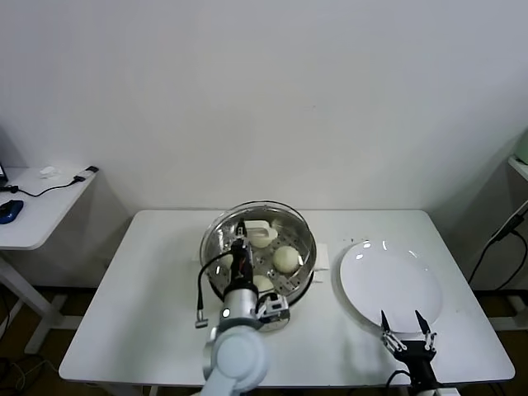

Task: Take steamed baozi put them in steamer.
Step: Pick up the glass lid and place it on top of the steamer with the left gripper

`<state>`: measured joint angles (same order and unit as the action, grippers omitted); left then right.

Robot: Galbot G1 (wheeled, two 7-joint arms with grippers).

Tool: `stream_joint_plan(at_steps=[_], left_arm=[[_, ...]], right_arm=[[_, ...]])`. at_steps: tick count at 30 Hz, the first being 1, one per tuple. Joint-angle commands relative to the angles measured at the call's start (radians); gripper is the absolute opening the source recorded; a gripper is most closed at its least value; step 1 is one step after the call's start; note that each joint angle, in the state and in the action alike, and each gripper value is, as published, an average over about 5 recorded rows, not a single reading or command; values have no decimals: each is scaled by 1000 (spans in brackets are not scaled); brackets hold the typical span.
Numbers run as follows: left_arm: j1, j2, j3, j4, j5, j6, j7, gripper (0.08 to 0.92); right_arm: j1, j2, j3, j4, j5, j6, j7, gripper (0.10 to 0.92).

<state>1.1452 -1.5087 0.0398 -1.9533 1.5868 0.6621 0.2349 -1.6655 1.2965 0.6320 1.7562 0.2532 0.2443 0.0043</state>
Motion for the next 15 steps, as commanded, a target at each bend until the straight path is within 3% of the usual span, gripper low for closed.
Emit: stream_joint_plan(at_steps=[1,5,15], left_arm=[[-16,-98,48,88,65,13,0,135],[-10,-120,53,104,92,8,-7,135],[7,-97,3,111,158,-10,-9,135]], right_arm=[[1,-4,1,-20,12,11,1,823],[1,-6,3,-24,12,16,2,823],[0,-1,-1,-32,11,37,7,823]])
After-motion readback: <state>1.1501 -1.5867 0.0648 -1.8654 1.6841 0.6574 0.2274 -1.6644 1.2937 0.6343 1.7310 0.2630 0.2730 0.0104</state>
